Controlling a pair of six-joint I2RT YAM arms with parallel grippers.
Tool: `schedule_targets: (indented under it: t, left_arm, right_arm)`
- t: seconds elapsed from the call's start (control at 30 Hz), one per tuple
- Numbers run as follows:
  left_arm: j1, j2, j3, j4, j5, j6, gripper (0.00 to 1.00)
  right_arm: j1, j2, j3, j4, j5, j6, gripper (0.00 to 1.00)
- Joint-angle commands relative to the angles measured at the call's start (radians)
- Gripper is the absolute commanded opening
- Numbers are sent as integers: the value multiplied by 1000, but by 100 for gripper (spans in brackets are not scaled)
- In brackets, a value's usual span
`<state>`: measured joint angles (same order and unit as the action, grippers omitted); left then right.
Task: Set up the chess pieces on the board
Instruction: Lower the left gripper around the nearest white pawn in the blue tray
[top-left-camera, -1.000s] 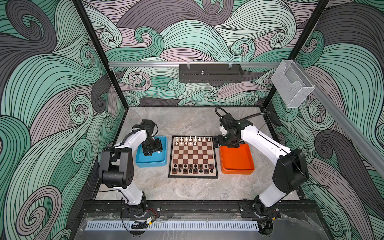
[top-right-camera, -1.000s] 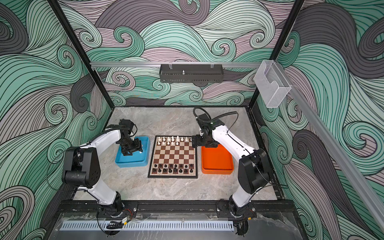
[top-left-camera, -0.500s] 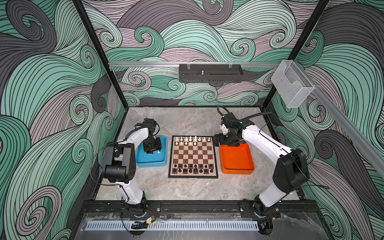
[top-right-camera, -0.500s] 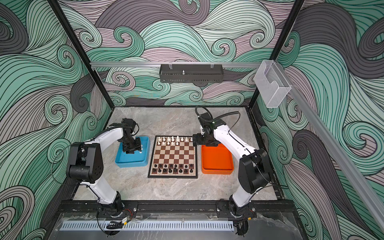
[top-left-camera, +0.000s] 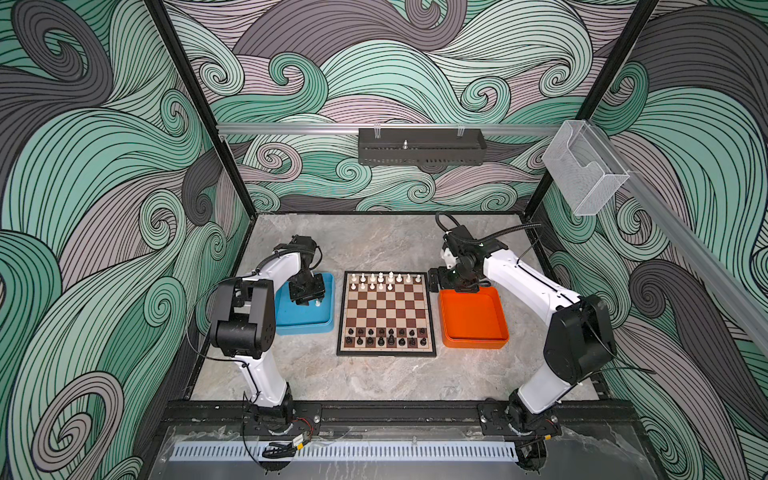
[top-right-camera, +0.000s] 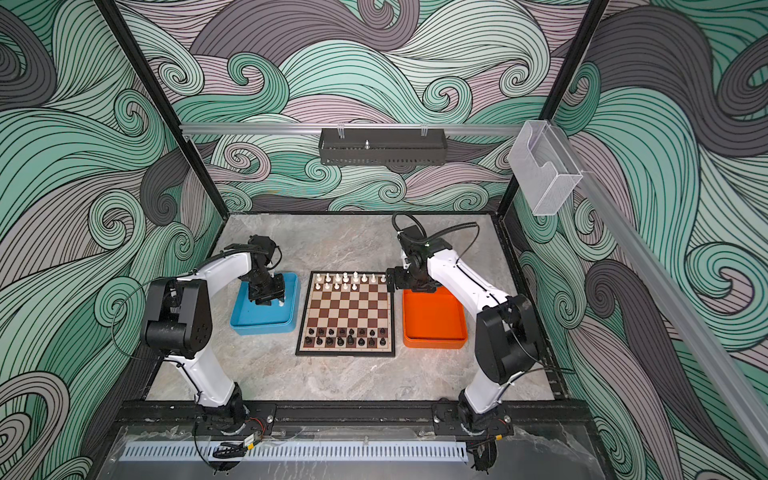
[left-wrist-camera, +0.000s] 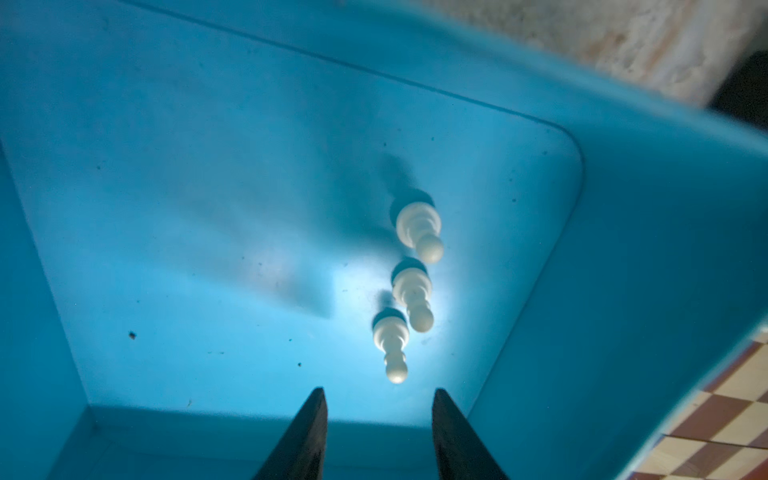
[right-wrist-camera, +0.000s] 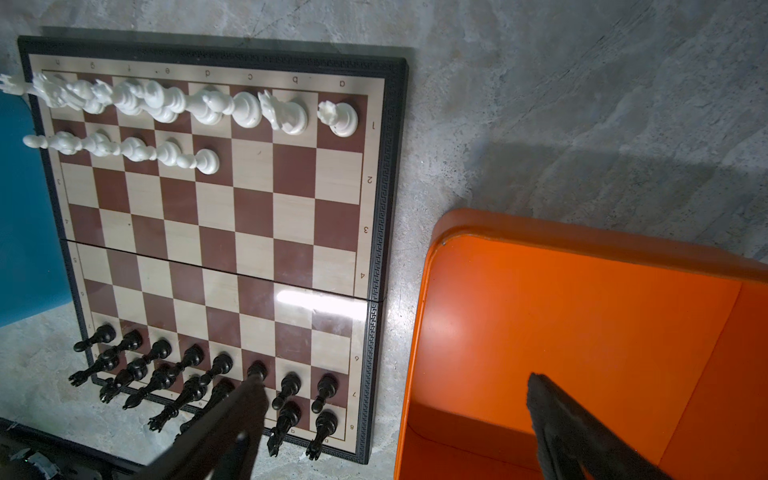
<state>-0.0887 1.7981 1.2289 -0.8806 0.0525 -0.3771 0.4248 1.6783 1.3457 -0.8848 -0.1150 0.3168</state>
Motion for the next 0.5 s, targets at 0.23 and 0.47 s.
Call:
schedule_targets:
  t: [0.23,0.47]
  left_arm:
    - [-7,38,33,-5,-16,2,34]
    - [-7,46,35,-4,-17,2,32]
  right_arm:
    - [-11,20,-5,0,-11,-10,97]
    - [-13,24,-5,6,-13,-10,97]
